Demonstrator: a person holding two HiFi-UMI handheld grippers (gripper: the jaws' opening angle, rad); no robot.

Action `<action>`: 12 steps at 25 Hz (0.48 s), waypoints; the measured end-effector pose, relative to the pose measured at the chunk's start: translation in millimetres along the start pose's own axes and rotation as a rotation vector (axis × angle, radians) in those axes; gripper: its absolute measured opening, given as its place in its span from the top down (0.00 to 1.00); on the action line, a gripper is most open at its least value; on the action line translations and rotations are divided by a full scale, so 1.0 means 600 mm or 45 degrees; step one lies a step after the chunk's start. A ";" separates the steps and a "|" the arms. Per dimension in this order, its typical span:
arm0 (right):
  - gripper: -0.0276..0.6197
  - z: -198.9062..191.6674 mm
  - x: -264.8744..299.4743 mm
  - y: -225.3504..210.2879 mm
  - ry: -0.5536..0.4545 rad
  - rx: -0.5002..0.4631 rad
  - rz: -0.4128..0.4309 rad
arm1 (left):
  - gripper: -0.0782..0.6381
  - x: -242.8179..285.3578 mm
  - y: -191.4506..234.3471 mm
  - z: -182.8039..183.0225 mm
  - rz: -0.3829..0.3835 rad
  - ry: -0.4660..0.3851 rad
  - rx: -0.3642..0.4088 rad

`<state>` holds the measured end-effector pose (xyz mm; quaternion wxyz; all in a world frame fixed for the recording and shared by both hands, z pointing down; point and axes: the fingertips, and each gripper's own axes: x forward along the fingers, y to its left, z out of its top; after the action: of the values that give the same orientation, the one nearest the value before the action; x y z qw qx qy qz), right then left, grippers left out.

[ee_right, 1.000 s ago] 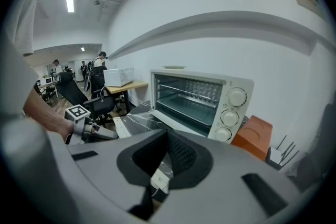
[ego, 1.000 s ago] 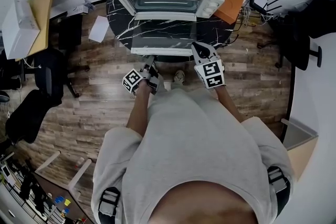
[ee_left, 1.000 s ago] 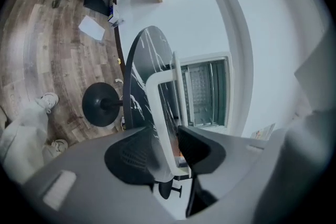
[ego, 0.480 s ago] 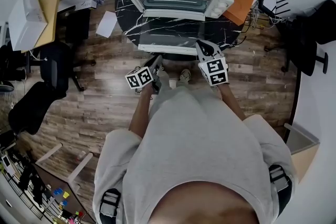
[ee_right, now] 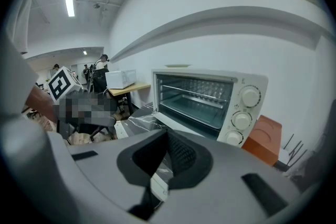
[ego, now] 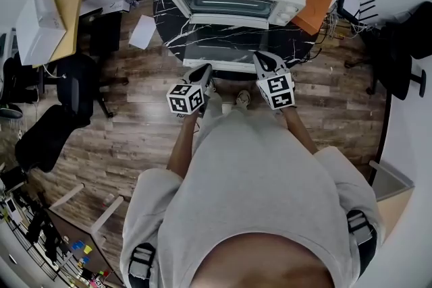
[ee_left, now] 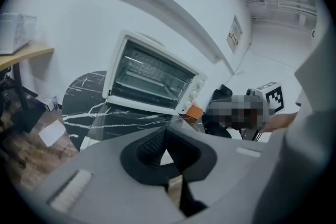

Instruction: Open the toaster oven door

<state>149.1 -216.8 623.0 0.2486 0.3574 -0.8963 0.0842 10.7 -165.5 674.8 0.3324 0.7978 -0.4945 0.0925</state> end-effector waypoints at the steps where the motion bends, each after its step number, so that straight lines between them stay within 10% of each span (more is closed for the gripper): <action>1: 0.94 0.002 0.001 -0.002 -0.002 0.000 -0.002 | 0.88 0.002 -0.002 0.012 -0.005 -0.011 0.012; 12: 0.94 0.037 0.016 -0.032 -0.044 0.018 -0.064 | 0.88 0.027 -0.008 0.135 -0.061 -0.079 0.127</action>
<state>147.9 -244.1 608.4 0.2325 0.3829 -0.8906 0.0780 8.0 -226.0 618.7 0.2787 0.8275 -0.4801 0.0842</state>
